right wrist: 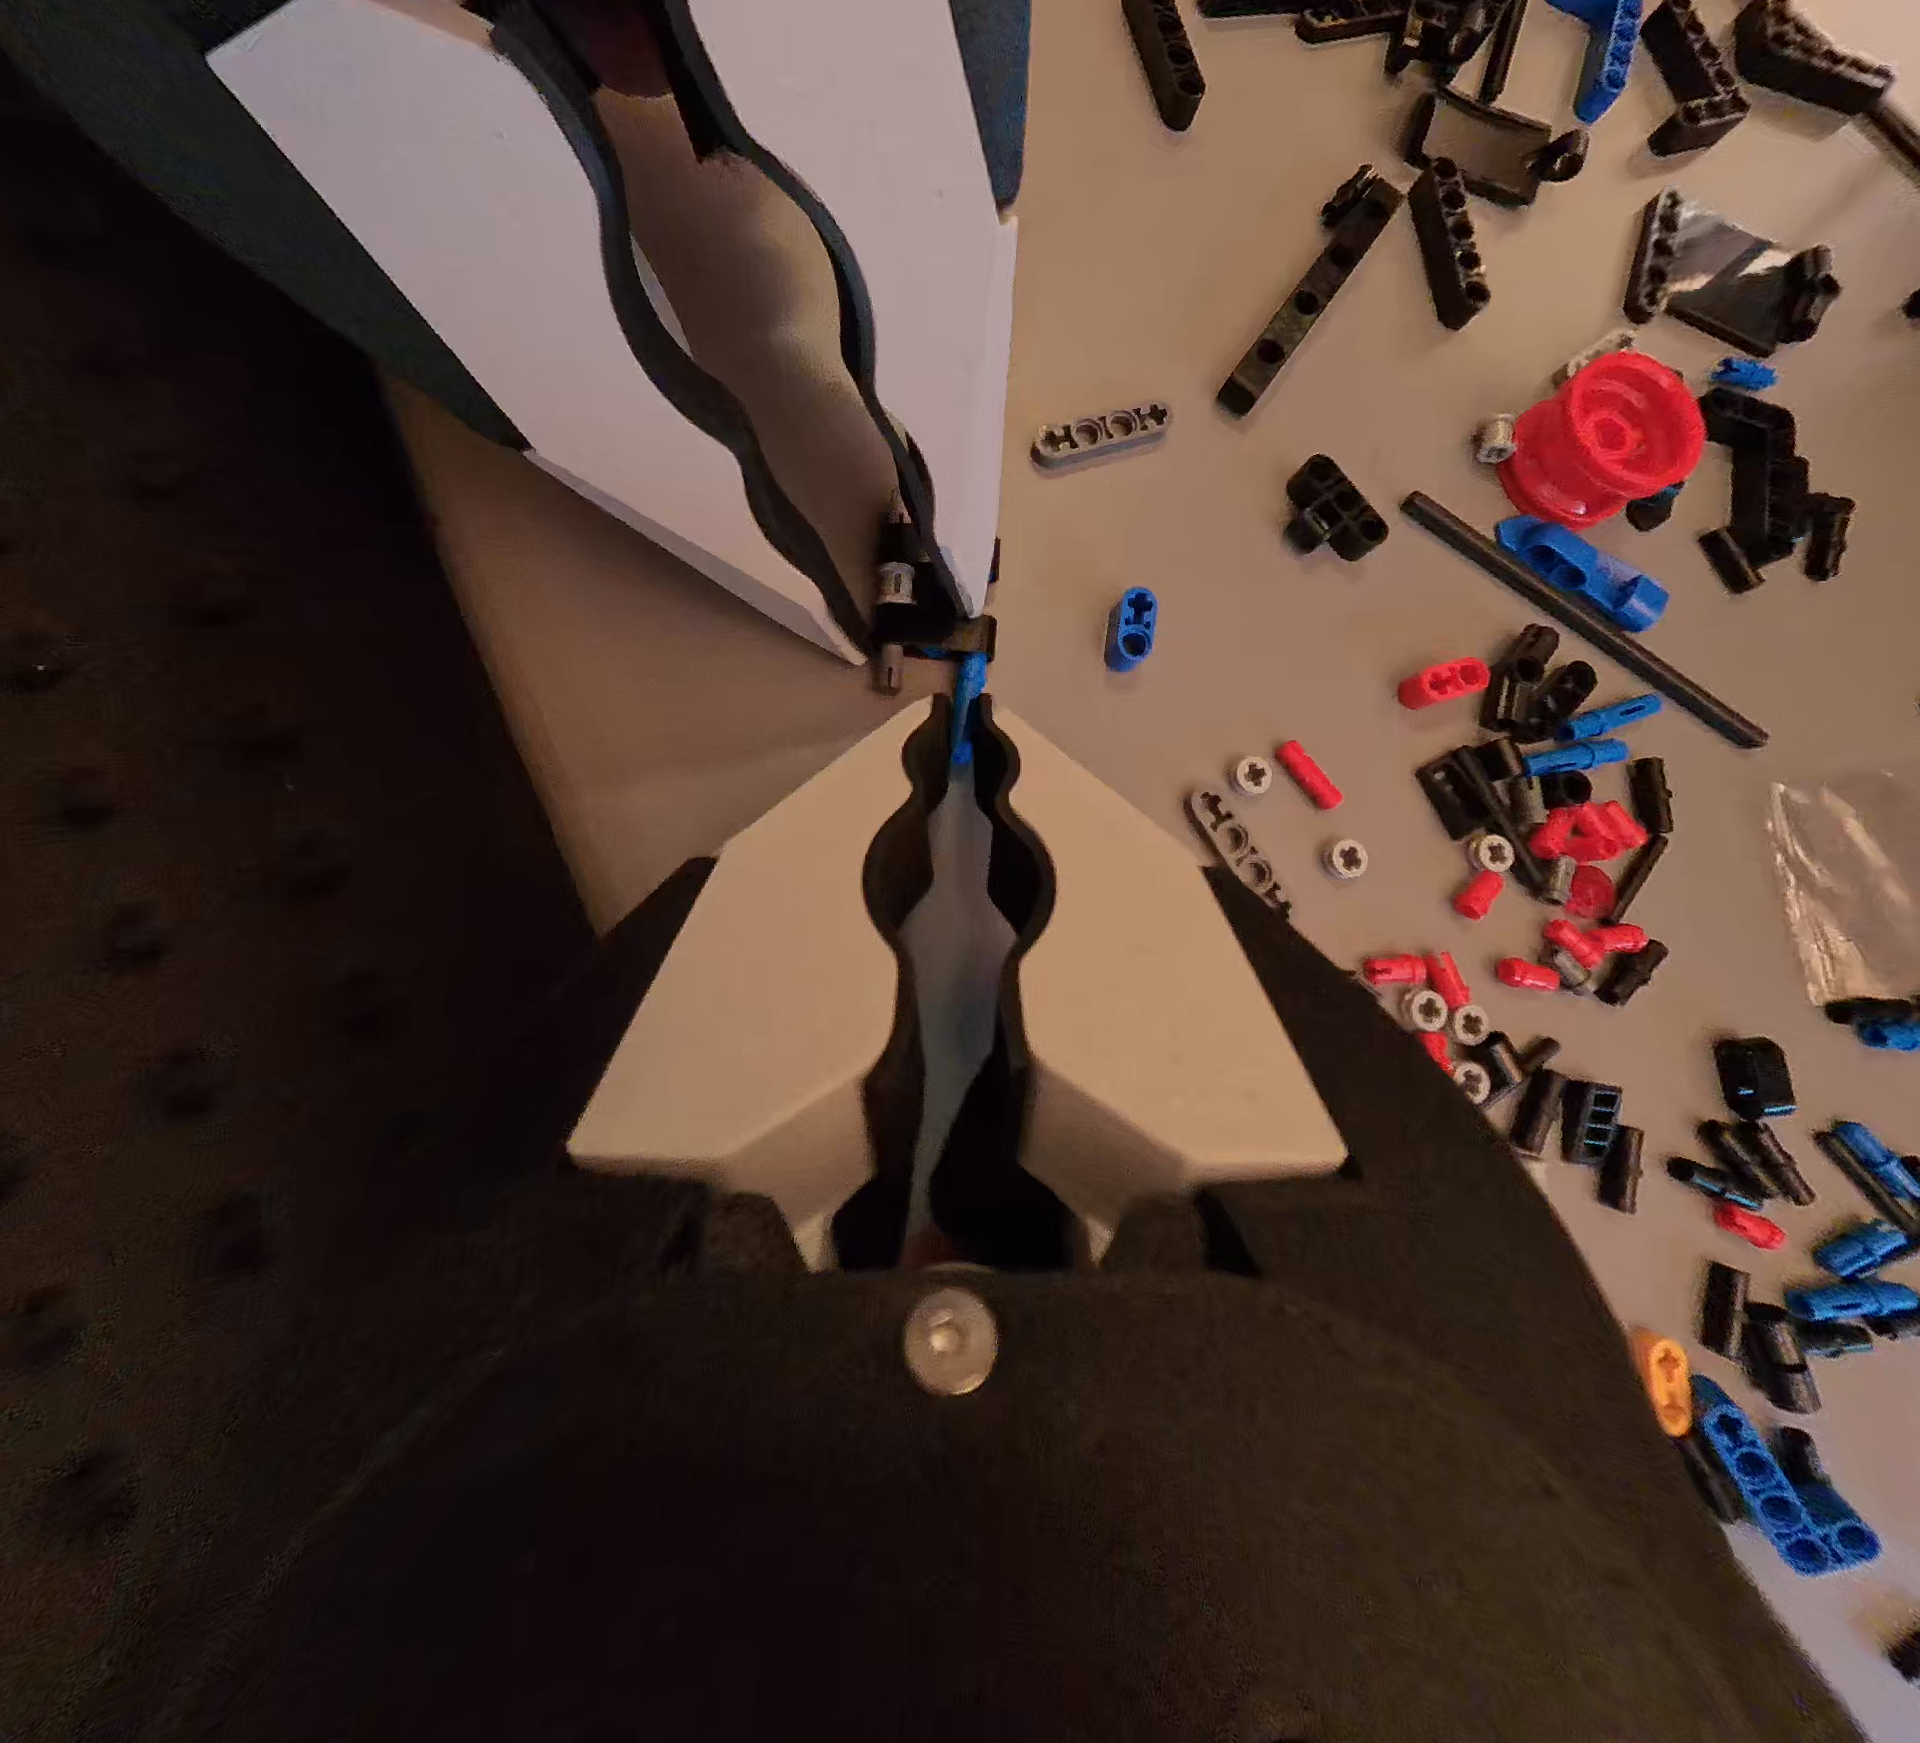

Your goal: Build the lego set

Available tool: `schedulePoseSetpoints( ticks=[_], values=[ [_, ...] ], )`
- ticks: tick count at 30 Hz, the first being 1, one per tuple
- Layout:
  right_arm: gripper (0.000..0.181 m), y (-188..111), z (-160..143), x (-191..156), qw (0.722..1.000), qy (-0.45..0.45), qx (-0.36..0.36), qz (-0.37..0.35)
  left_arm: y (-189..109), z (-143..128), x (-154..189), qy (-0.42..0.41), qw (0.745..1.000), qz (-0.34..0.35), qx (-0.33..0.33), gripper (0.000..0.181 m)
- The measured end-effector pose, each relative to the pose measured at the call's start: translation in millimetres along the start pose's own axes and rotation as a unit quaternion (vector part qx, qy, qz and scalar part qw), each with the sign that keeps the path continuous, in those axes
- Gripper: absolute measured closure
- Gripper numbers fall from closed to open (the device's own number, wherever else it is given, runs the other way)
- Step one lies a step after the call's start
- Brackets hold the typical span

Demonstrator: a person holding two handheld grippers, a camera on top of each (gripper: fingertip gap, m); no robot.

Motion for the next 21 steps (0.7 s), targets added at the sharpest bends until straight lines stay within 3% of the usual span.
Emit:
schedulePoseSetpoints(
  ticks=[13,17,21],
  values=[
    [0.18,3,2,3,0.998,-0.044,0.021,0.041,0,0,0,0.015,1.0,0.003,0.006,0.167],
    [0.18,1,4,3,0.998,-0.039,0.03,0.041,-3,0,2,0.008,1.0,-0.003,0.009,0.15],
    [0.18,-6,11,7,0.997,-0.021,0.054,0.049,-10,4,2,0.019,1.0,-0.004,0.023,0.146]
  ],
)
Point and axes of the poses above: each gripper's, where its closed fingertips meet, y out along the fingers, z out of its top, x = y × z across the jaws, the point moved 2 cm from there along -y, back along the fingers, and after that the axes turned 11 degrees about -z, right-handed, at the moved point
